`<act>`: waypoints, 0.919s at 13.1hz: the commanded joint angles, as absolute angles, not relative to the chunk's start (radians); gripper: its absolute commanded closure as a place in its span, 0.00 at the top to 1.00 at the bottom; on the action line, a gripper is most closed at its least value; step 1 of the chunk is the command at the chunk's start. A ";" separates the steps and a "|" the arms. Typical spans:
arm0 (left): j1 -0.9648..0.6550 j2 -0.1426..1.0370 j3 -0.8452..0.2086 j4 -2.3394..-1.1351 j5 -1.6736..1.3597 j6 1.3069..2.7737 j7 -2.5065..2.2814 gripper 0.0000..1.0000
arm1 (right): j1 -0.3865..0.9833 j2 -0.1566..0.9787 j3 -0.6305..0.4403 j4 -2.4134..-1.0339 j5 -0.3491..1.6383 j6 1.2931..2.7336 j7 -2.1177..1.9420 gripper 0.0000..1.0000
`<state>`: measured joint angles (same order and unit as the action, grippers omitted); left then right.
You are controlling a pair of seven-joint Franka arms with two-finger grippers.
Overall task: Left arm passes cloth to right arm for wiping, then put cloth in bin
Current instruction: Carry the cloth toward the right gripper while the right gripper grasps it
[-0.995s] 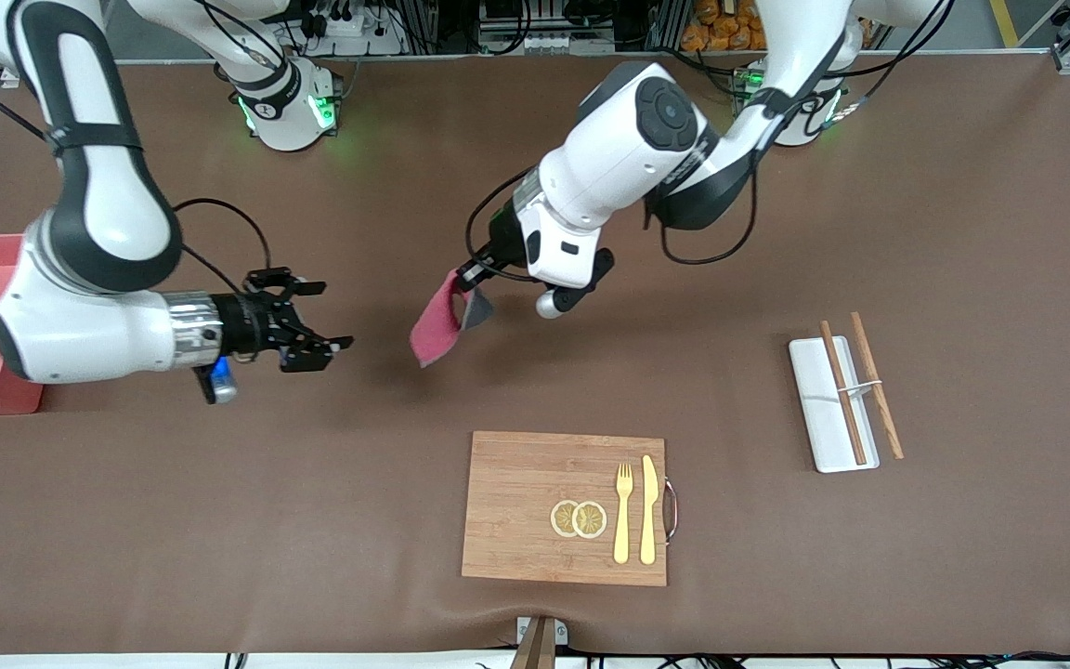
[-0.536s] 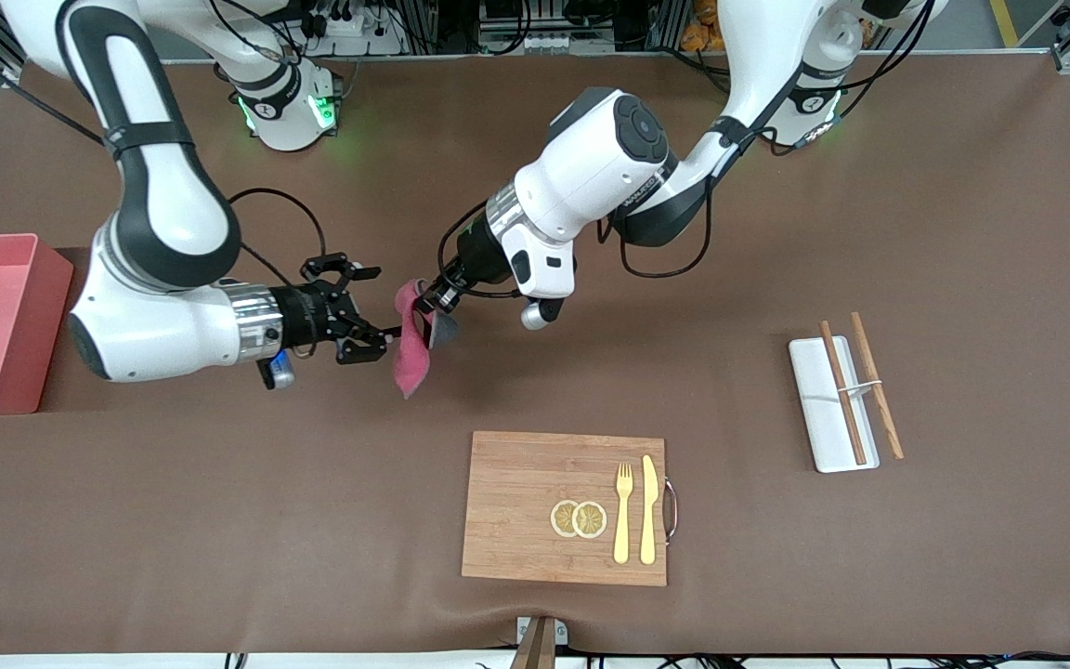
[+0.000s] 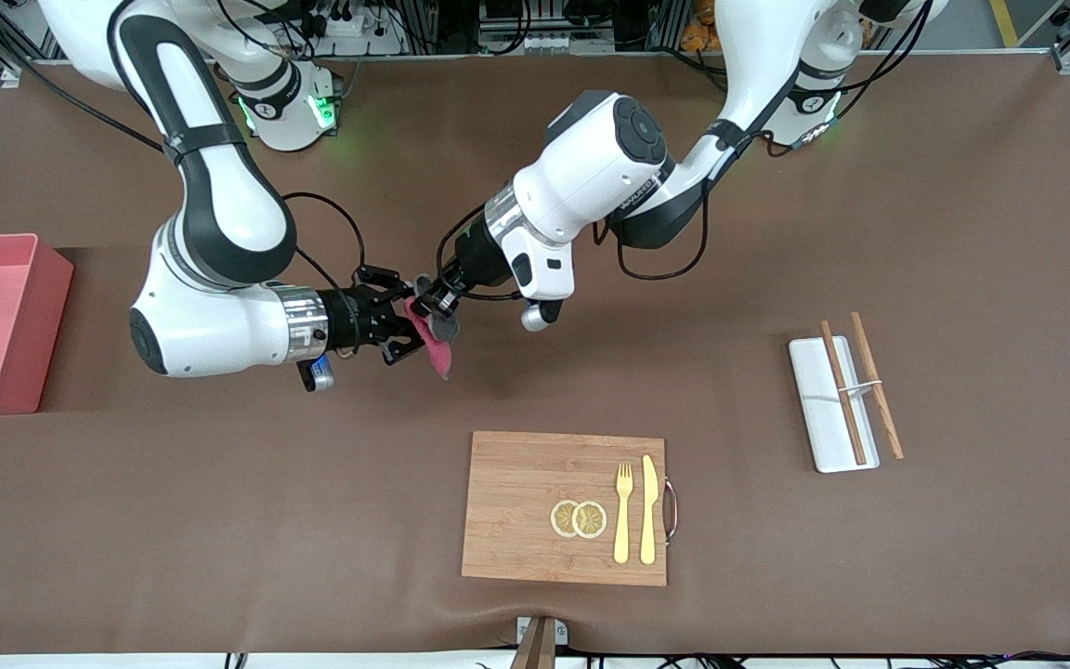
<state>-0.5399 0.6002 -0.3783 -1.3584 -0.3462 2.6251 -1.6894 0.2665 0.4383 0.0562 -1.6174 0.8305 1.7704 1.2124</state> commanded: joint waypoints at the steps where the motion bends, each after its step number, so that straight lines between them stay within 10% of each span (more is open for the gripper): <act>1: -0.552 0.618 -0.371 -1.327 -0.370 2.635 -1.697 0.00 | 0.275 0.442 0.048 -1.603 0.851 1.778 1.209 0.00; 4: -0.548 0.618 -0.368 -1.327 -0.370 2.635 -1.686 0.06 | 0.255 0.446 0.046 -1.592 0.841 1.767 1.119 0.00; 6: -0.546 0.609 -0.365 -1.330 -0.356 2.629 -1.686 0.51 | 0.239 0.446 0.041 -1.586 0.827 1.766 1.069 0.00; 7: -0.543 0.594 -0.362 -1.330 -0.329 2.625 -1.684 1.00 | 0.236 0.446 0.041 -1.586 0.784 1.766 1.034 0.00; 12: -0.419 0.457 -0.359 -1.341 -0.244 2.421 -1.680 1.00 | 0.291 0.457 0.046 -1.606 0.467 1.798 0.798 0.00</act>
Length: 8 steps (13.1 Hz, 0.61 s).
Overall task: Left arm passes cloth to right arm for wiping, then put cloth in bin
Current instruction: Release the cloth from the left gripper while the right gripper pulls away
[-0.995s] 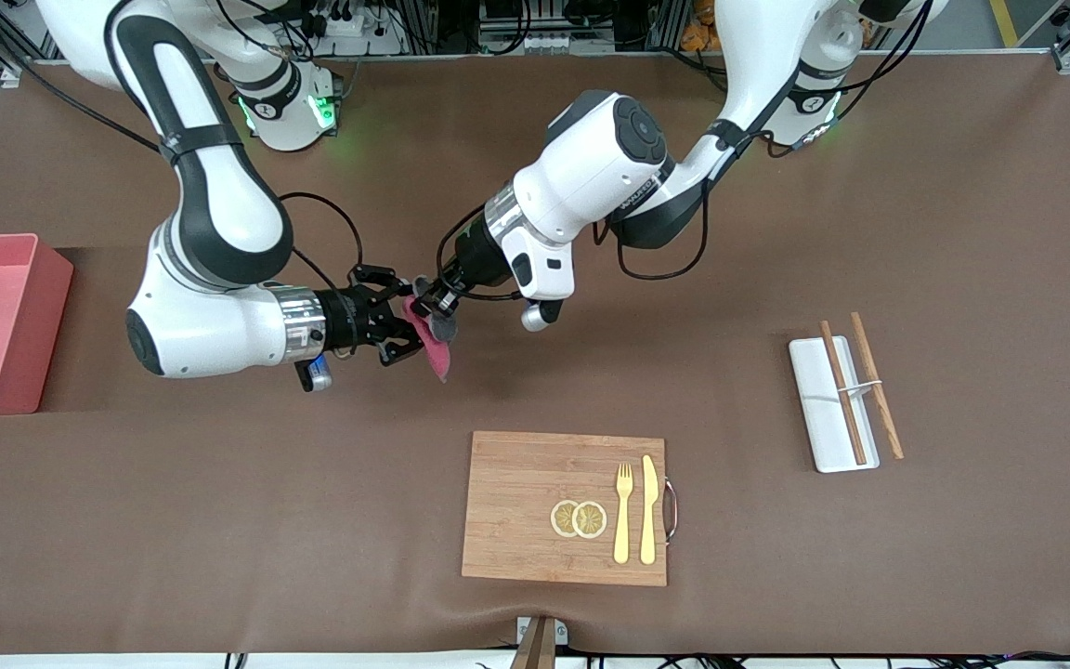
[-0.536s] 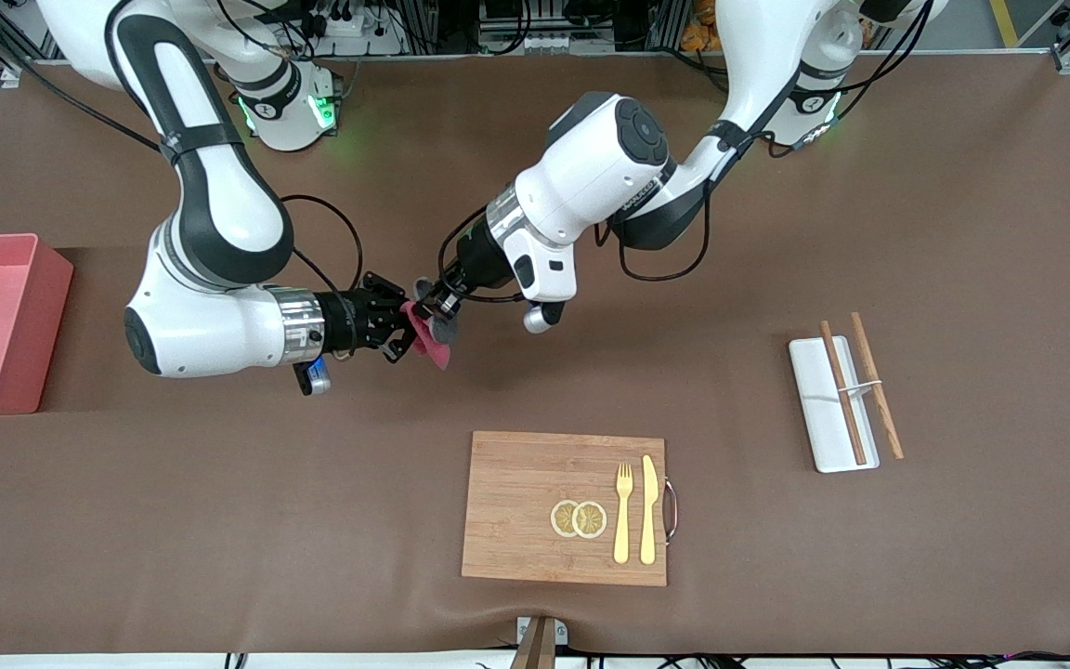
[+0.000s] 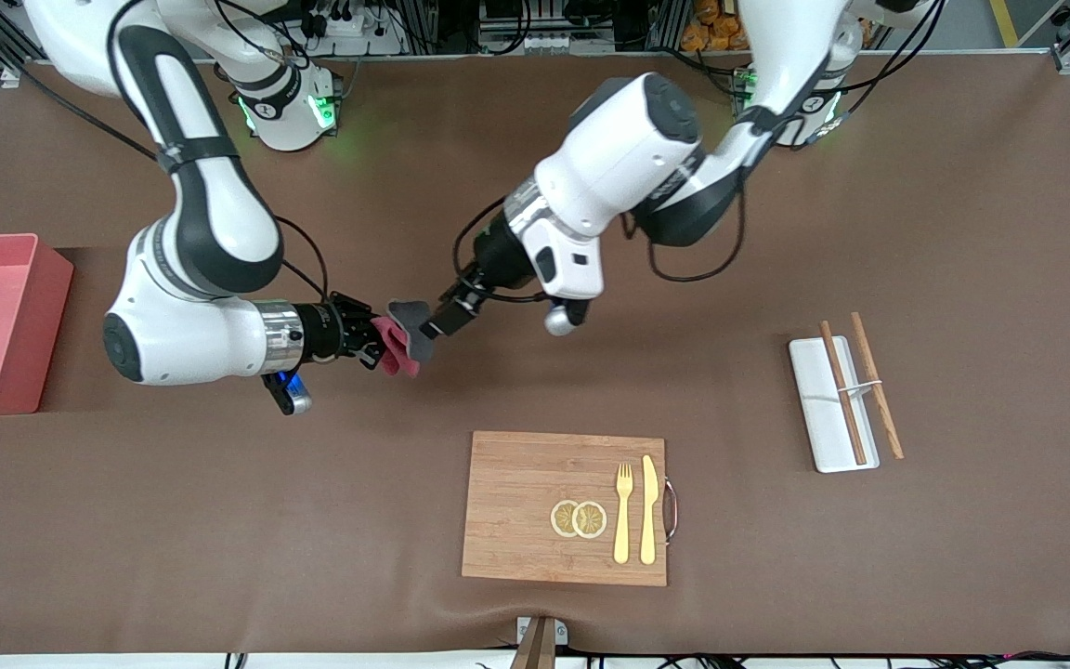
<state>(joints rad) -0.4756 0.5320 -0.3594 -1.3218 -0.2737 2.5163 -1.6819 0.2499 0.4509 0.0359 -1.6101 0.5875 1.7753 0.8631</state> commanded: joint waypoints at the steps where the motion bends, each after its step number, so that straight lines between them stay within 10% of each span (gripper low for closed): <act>1: -0.385 0.430 -0.359 -1.341 -0.241 2.367 -1.675 1.00 | 0.319 0.466 0.045 -1.638 0.430 1.845 0.778 0.00; 8: -0.105 0.302 -0.357 -1.345 -0.207 1.829 -1.116 1.00 | 0.338 0.465 0.038 -1.933 0.282 2.227 0.602 0.00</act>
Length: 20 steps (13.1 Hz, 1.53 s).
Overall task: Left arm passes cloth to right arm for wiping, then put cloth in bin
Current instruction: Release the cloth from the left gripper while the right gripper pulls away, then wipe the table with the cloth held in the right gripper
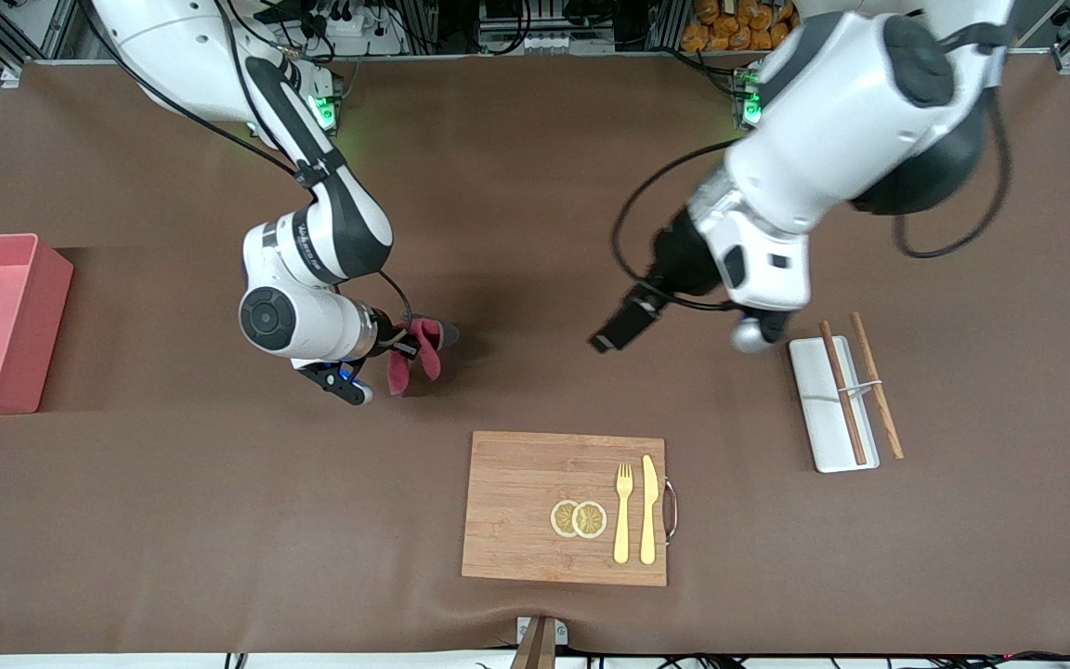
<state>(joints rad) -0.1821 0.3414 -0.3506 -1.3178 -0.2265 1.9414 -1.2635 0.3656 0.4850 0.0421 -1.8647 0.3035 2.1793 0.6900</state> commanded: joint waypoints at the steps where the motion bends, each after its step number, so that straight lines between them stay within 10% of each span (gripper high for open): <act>1: -0.063 0.295 -0.357 -1.345 -0.207 1.784 -1.029 1.00 | 0.286 0.462 0.037 -1.942 0.282 2.224 0.522 0.00; 14: 0.181 0.181 -0.368 -1.359 -0.008 1.545 -0.460 1.00 | -0.371 0.479 0.037 -1.860 -0.060 2.299 -0.627 0.00; 20: 0.198 0.147 -0.359 -1.348 -0.008 1.511 -0.356 1.00 | -0.206 0.482 0.038 -1.882 -0.150 2.284 -0.323 0.00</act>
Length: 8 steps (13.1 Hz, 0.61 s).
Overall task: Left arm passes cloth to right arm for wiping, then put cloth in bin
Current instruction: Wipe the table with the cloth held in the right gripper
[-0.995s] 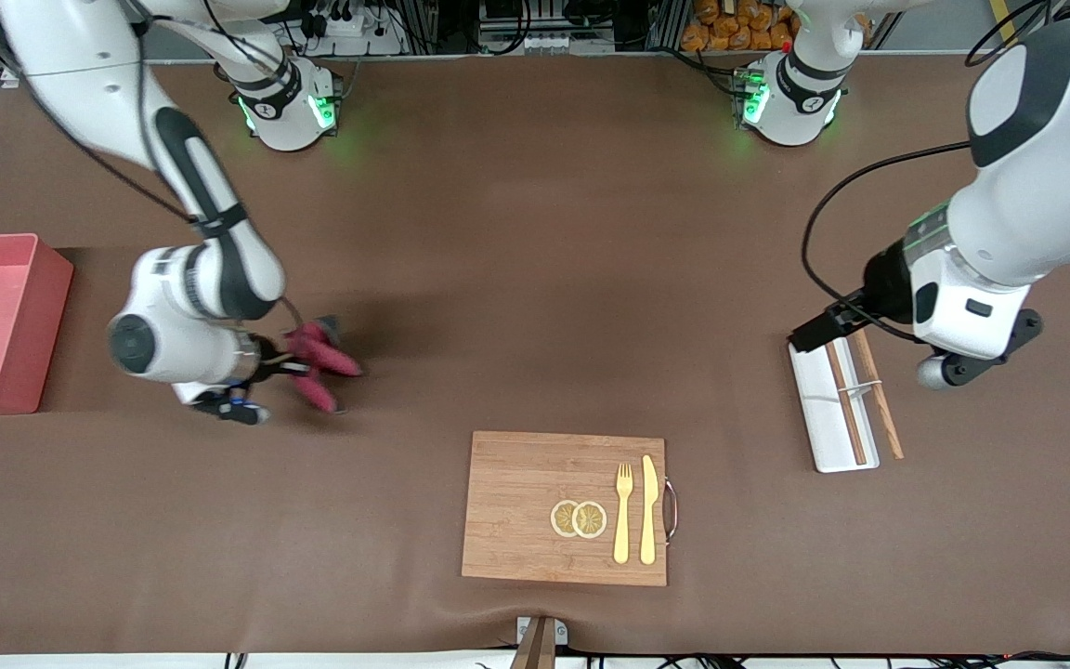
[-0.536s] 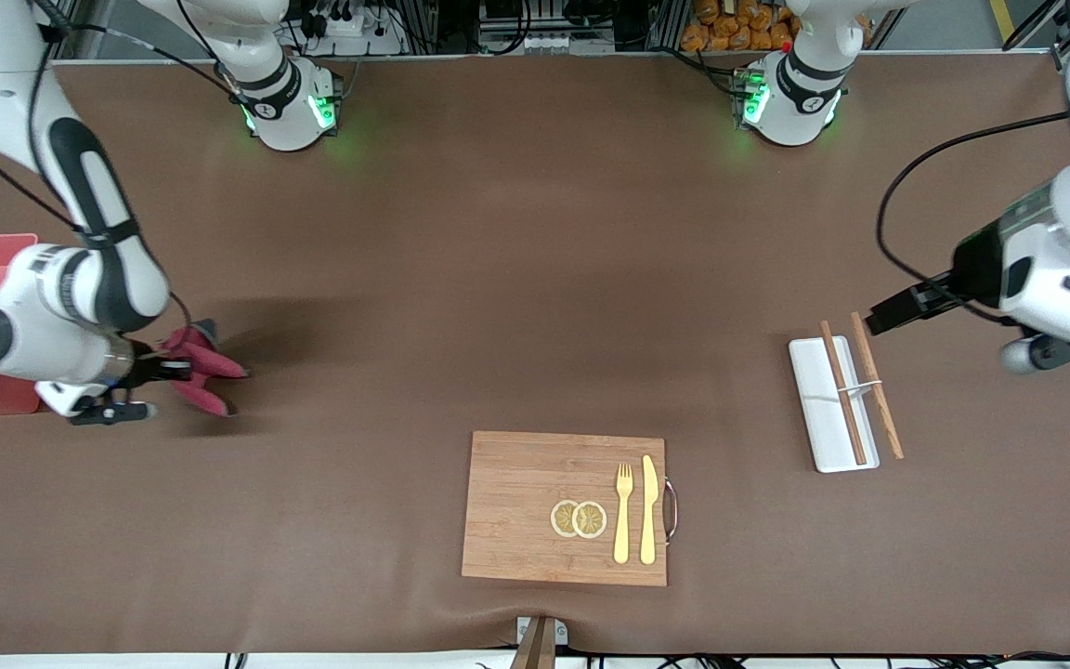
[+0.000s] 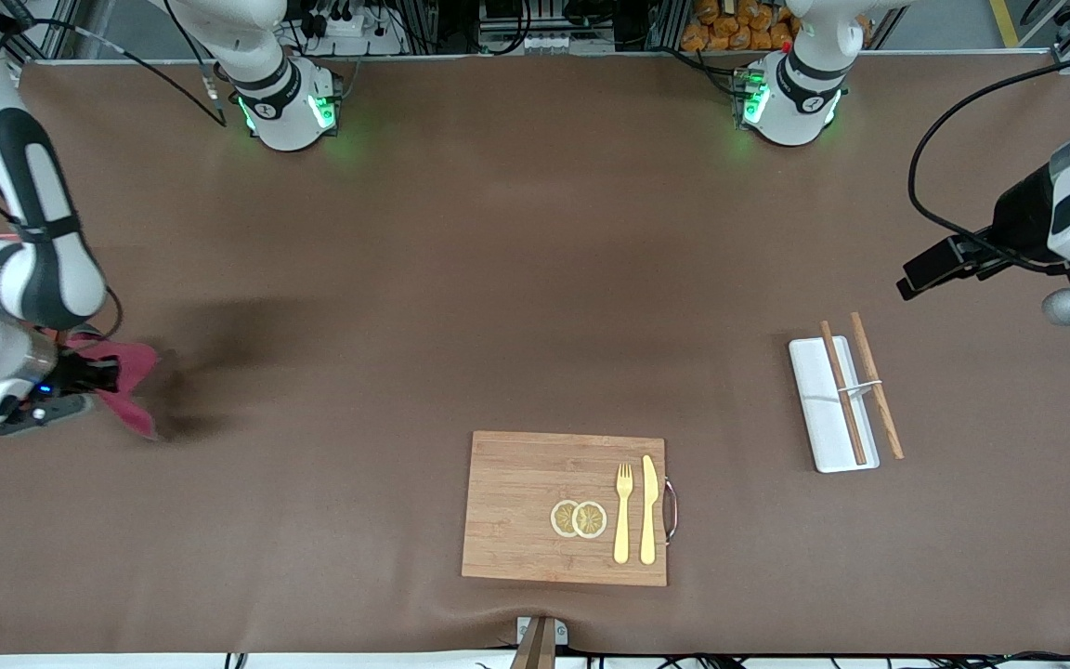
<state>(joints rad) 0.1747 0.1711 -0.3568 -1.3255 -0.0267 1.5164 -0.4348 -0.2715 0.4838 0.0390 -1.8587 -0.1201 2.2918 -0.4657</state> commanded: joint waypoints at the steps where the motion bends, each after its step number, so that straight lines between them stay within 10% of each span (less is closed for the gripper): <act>1: 0.175 0.140 -0.341 -1.348 -0.008 1.511 -0.300 1.00 | -0.160 0.480 0.038 -1.900 -0.150 2.286 -0.233 0.00; 8: 0.020 0.054 -0.130 -1.405 -0.009 1.491 -0.245 1.00 | 0.171 0.472 0.046 -1.907 -0.140 2.177 0.402 0.00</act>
<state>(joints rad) 0.0365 0.0950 -0.1497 -1.3559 -0.0264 1.4848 -0.2499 0.0800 0.4874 0.0523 -1.9047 -0.1248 2.2157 0.2299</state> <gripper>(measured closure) 0.000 0.965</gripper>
